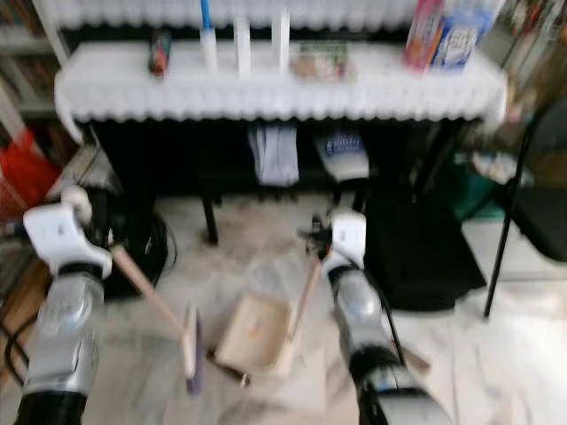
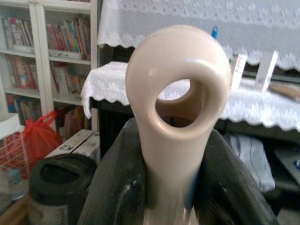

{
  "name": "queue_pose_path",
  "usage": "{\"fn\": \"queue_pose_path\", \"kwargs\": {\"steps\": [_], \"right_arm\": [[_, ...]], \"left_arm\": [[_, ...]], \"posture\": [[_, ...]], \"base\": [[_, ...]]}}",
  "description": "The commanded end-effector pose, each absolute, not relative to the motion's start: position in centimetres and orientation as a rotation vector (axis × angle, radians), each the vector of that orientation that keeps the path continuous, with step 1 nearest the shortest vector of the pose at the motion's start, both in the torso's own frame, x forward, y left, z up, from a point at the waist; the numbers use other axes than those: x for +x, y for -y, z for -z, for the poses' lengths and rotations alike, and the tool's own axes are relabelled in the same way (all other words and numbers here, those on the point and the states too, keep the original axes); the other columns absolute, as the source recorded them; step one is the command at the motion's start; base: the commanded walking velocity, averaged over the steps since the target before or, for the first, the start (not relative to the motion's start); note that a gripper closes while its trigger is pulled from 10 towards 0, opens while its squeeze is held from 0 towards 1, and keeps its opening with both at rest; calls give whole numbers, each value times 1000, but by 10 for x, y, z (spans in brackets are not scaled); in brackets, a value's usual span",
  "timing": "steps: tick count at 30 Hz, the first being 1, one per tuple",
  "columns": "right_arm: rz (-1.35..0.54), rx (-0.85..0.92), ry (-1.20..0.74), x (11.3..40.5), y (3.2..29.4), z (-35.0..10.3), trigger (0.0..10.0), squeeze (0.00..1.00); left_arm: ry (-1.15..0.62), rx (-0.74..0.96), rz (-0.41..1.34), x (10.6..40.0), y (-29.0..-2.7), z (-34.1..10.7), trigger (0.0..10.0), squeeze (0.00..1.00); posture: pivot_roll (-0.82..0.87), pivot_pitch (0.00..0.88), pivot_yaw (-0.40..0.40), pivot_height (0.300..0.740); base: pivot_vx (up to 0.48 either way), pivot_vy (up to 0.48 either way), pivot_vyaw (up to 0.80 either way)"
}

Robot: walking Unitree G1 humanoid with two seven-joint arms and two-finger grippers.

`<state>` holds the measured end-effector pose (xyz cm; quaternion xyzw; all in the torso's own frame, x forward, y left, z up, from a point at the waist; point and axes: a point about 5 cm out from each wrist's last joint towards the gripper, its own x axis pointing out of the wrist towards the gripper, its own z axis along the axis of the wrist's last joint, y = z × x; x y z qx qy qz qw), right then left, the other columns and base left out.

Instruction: Sweep floor

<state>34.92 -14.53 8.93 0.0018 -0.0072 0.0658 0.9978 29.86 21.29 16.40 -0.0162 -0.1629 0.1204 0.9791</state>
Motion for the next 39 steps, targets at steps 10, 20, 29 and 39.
{"fn": "queue_pose_path", "kwargs": {"steps": [10,20,29,39], "right_arm": [[-164,9,-26,346,137,-81,10000,0],[-191,-29,-107,336,140,-63,10000,0],[-154,-113,-179,330,155,-52,10000,0],[-60,-229,-280,316,188,-39,10000,0]], "left_arm": [[350,14,-278,294,-225,-168,10000,0],[305,16,-305,296,-231,-154,10000,0],[311,22,-311,294,-231,-155,10000,0],[304,8,-316,288,-229,-150,10000,0]], "posture": [[45,30,-53,740],[40,61,-57,740],[27,88,-60,740],[15,105,-74,740]], "base": [[0,0,0],[0,0,0],[0,0,0],[0,0,0]]}}
